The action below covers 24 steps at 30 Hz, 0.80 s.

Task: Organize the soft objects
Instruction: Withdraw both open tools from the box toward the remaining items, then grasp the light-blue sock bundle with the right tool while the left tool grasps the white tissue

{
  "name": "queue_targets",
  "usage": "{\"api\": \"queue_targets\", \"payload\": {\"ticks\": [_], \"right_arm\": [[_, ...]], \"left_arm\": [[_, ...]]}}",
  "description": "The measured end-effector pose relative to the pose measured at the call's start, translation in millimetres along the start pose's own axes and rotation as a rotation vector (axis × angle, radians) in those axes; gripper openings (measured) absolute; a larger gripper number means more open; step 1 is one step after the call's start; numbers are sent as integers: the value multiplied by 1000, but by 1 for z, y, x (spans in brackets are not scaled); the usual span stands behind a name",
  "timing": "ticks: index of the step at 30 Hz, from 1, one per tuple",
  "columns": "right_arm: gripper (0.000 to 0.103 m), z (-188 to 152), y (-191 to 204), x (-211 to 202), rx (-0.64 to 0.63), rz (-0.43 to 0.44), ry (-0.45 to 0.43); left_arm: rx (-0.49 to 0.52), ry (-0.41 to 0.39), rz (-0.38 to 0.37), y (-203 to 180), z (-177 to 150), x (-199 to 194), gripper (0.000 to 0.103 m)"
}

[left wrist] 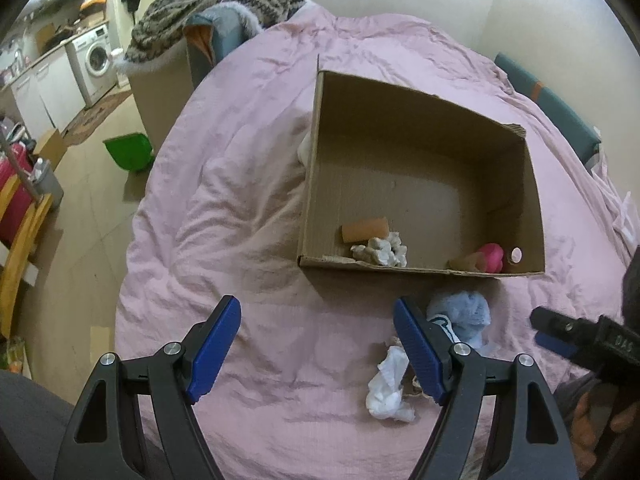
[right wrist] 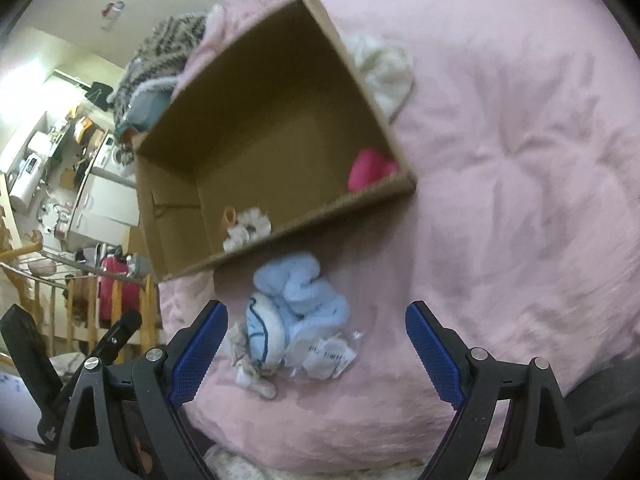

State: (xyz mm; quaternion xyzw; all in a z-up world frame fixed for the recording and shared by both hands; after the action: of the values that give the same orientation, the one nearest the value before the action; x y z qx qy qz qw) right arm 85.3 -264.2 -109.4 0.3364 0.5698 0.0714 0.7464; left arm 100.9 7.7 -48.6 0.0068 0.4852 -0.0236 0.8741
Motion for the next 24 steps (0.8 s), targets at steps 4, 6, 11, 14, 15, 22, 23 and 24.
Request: {"api": "queue_targets", "payload": {"ticks": [4, 6, 11, 14, 15, 22, 23, 24], "right_arm": [[96, -3, 16, 23, -35, 16, 80], [96, 1, 26, 33, -103, -18, 81], [96, -2, 28, 73, -132, -59, 180], [96, -12, 33, 91, -202, -105, 214], [96, -17, 35, 96, -235, -122, 229], [52, -40, 46, 102, -379, -167, 242], [47, -39, 47, 100, -372, -153, 234], [44, -38, 49, 96, -369, -142, 218]], "left_arm": [[-6, 29, -6, 1, -2, 7, 76], [-20, 40, -14, 3, -2, 11, 76], [-37, 53, -13, 5, -1, 19, 76], [-41, 61, -13, 6, 0, 23, 76], [-41, 65, -13, 6, 0, 24, 76], [-33, 67, -11, 4, 1, 28, 76], [-32, 67, -11, 4, 1, 28, 76], [-28, 65, -7, 4, 1, 28, 76]]}}
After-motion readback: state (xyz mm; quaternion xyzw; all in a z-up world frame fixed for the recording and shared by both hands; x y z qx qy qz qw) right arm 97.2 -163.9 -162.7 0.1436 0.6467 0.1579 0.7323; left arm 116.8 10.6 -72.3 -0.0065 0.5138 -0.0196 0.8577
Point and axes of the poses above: each gripper's, at about its wrist camera, not at the fingertips, and x roughly the way its jaws point, y to its left, z to its top, the point moved 6 cm from there along x, roughly the way its jaws point, and after that the axes turned 9 degrees about x, right-handed, at the moved point
